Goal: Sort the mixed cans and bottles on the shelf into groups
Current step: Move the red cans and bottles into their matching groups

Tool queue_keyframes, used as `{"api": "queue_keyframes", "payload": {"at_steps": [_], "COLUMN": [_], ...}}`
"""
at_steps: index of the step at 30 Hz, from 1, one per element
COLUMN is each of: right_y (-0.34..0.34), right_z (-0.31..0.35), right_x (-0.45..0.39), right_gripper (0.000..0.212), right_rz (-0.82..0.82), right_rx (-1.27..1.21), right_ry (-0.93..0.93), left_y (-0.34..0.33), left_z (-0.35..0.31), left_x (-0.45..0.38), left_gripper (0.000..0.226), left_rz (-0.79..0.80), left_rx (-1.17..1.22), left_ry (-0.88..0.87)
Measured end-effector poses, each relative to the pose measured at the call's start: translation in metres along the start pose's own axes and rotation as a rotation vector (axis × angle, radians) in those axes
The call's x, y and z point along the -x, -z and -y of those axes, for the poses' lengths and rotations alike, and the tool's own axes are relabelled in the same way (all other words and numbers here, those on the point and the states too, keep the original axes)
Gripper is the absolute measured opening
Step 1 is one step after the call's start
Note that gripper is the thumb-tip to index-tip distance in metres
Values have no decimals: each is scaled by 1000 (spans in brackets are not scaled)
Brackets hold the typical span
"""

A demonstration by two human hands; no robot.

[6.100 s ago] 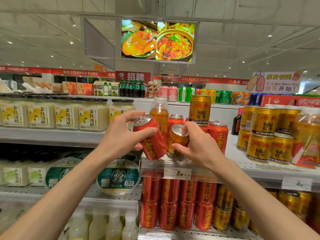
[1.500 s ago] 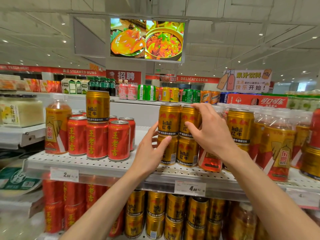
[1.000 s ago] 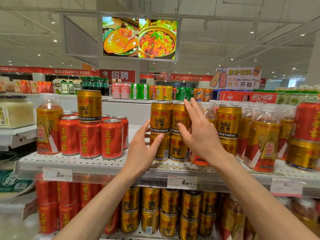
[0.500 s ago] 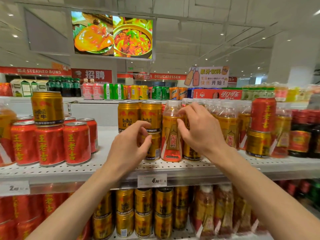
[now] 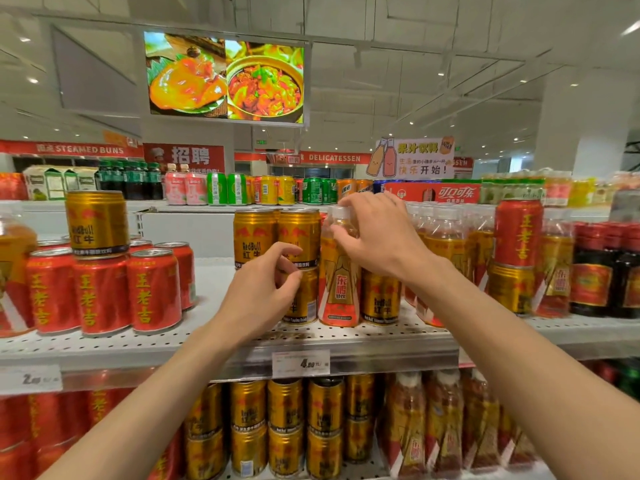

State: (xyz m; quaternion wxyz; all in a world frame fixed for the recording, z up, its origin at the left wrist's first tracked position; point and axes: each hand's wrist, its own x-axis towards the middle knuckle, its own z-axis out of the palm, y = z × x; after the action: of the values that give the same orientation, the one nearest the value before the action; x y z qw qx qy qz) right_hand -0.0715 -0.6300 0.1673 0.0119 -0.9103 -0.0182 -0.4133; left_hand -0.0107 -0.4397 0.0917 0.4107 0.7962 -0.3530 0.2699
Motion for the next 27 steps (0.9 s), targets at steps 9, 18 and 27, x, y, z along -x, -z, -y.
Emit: {"api": "queue_keyframes", "payload": {"at_steps": [9,18,27], "right_y": [9,27,32], "right_z": [16,15,2], "right_x": [13,41,100], "right_gripper": [59,56,36], "right_rz": [-83,-126,-278], "right_rx": [-86,-187,-716], "right_ry": [-22,-217,-581], "left_y": [-4,-14,-23], "left_z": [4,9,0], "left_x": [12,30,42], "left_gripper": [37,59,82], "left_rz": [35,121,274], "left_rx": [83,154,278], "left_ry": [19,-66,-131]}}
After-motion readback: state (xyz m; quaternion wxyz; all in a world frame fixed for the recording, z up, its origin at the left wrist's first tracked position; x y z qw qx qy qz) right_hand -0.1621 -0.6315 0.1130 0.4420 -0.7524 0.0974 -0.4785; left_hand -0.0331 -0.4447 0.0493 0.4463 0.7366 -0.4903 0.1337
